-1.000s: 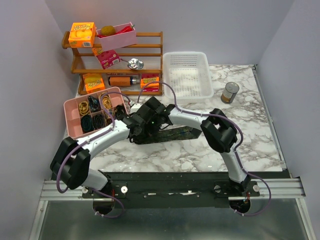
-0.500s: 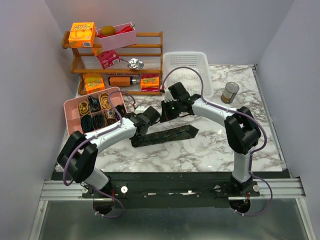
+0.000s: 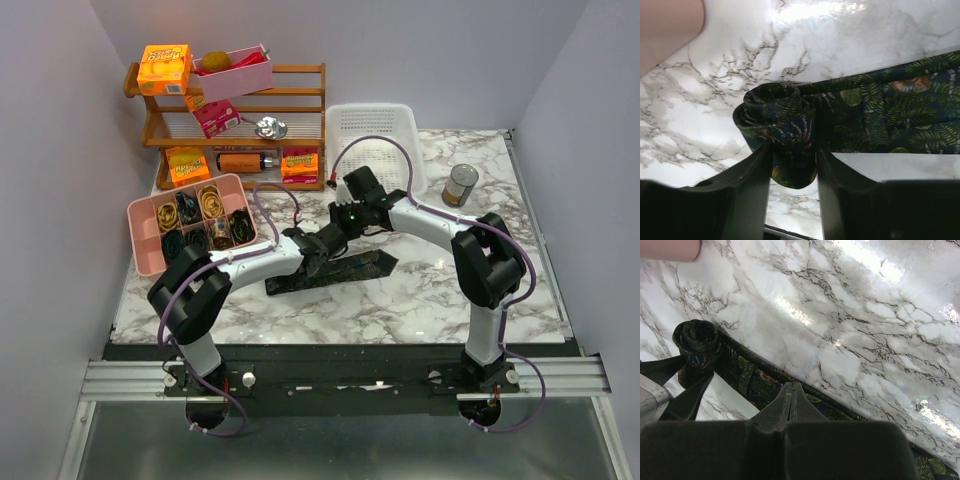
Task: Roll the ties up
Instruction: Roll the tie at the center of the board.
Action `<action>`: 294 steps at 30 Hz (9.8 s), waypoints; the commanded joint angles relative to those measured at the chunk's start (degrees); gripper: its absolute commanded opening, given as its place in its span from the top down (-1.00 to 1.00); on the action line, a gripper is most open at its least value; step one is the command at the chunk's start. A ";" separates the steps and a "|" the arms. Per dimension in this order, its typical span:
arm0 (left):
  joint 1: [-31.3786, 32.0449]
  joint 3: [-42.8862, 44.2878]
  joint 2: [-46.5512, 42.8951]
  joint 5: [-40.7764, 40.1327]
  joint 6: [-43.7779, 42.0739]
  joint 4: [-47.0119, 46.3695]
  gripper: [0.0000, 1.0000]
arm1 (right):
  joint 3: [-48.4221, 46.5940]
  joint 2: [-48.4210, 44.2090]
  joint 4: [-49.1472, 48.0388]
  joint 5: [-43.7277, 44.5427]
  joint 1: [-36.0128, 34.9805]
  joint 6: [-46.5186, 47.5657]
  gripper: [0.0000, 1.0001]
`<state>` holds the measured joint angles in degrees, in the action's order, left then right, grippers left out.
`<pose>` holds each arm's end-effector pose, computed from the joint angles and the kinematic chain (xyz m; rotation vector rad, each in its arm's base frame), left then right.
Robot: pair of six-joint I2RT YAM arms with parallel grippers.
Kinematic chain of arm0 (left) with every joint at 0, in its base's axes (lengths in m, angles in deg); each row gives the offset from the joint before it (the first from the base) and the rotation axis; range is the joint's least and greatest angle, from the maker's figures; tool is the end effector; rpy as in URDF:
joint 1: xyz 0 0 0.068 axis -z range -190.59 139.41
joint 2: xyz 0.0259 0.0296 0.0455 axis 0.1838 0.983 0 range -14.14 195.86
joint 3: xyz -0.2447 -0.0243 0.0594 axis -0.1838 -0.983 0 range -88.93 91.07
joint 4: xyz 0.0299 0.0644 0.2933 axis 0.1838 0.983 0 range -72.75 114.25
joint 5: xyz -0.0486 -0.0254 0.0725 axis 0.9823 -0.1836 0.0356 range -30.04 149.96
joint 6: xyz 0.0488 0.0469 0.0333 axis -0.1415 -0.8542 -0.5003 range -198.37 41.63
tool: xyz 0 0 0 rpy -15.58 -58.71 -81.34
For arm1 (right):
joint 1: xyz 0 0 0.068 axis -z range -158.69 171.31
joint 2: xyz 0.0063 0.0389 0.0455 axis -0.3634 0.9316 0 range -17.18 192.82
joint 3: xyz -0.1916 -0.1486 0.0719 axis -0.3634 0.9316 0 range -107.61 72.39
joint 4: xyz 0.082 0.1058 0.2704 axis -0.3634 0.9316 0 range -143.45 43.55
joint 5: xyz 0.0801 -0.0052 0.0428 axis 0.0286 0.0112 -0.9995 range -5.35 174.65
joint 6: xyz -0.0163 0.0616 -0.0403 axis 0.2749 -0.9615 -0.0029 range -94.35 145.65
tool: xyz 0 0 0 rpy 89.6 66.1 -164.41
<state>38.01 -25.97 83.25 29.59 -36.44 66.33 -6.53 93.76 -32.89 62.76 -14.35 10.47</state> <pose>0.2469 -0.2316 0.1137 0.1138 2.6568 0.4009 0.3628 0.2894 0.1335 -0.6271 2.5181 0.8285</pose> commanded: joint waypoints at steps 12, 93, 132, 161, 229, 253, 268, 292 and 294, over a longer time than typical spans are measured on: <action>-0.17 -3.45 -1.84 12.87 -1.24 -15.32 -0.29 | 1.04 0.07 -1.22 -2.46 -0.29 0.41 0.99; -26.45 -11.37 -3.17 37.84 -10.91 -31.77 1.00 | 12.74 -3.01 -22.23 18.11 -27.00 1.38 0.99; -26.45 -11.19 -3.60 44.17 -11.08 -25.88 1.00 | 5.44 5.78 -13.61 31.47 -29.64 3.93 0.99; -25.75 -4.52 -5.00 27.39 -13.02 -17.27 0.75 | 8.95 -1.50 -13.00 28.31 -30.17 4.37 0.99; -28.47 -33.87 -35.60 35.03 -2.65 -30.97 -0.25 | -5.28 3.50 -3.24 24.00 -20.06 3.84 0.99; -28.47 -43.00 -42.45 40.47 3.07 -46.86 -0.44 | 2.09 -4.15 -4.12 22.15 -19.89 3.84 0.99; -28.47 -48.98 -39.73 41.01 4.38 -56.55 -0.44 | 3.68 -1.96 -7.64 15.65 -19.89 3.23 0.99; -28.47 -53.29 -31.12 46.10 6.58 -74.02 -0.32 | 1.22 5.17 -4.12 17.94 -19.89 1.82 0.99; -28.47 -53.38 -29.80 45.93 6.67 -75.35 -0.28 | 1.66 5.08 -4.21 17.32 -19.97 1.65 0.99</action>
<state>9.73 -77.62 50.64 73.98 -30.58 -3.72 -5.15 96.58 -39.91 80.11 -34.17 12.59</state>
